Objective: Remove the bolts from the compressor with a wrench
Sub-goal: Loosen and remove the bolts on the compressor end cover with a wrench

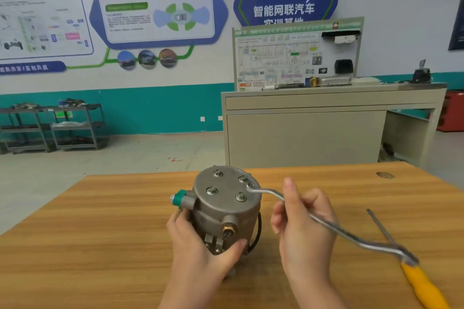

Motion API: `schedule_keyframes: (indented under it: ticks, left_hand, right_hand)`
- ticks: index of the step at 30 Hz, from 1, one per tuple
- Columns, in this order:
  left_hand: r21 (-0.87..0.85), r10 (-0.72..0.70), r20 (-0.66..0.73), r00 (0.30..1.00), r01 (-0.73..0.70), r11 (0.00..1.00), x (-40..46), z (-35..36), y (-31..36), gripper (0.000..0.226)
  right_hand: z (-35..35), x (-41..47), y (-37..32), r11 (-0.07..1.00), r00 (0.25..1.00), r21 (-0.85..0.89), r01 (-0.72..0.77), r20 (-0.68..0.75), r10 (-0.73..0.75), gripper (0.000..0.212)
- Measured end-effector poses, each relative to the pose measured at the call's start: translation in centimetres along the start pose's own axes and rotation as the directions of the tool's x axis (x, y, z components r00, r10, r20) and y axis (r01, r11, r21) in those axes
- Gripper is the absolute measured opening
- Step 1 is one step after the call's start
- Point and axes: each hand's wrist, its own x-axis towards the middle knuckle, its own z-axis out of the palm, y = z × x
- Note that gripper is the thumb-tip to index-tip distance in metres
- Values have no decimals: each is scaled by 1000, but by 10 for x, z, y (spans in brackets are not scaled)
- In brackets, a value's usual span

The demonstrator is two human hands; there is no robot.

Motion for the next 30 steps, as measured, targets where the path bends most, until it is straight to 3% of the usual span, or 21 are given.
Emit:
schedule_keyframes:
  ticks: [8,11,14,16,19,21,23,25,27,30]
  left_hand:
    - [-84,-21,-67,998,15,996,-3,10,-3,105]
    - [-51,6,-67,998,-10,999,-8,19,1,100]
    - [-19,4,-93,996,-6,1000,-12,23,0,97]
    - [-38,13,-119,993,-18,999,-15,23,-3,100]
    - [-202,-55,-146,988,25,979,-16,19,-3,122]
    - [-266,-80,-146,986,38,963,-13,16,-7,124]
    - [-302,-83,-113,990,45,952,-10,13,-14,123]
    - [-367,-133,-85,987,93,926,-5,12,-21,123]
    - [-413,-179,-55,982,140,900,-1,11,-22,118]
    - [-443,-198,-5,980,176,879,3,14,-21,120]
  right_hand:
    - [22,-26,11,966,981,-228,124,-121,-154,33]
    - [29,-28,9,890,959,-388,241,-48,-280,41]
    - [33,-24,8,810,929,-476,342,42,-367,37]
    - [27,-21,9,852,943,-421,312,30,-330,34]
    - [6,-7,10,990,999,-132,55,10,-54,39]
    - [-5,13,9,971,973,112,-211,118,198,35]
    - [-7,33,7,907,914,193,-375,240,327,34]
    - [-7,45,2,870,922,322,-372,236,307,32]
    - [-10,49,-7,870,966,421,-256,146,213,30]
    - [-13,35,-12,988,999,153,-29,26,26,33]
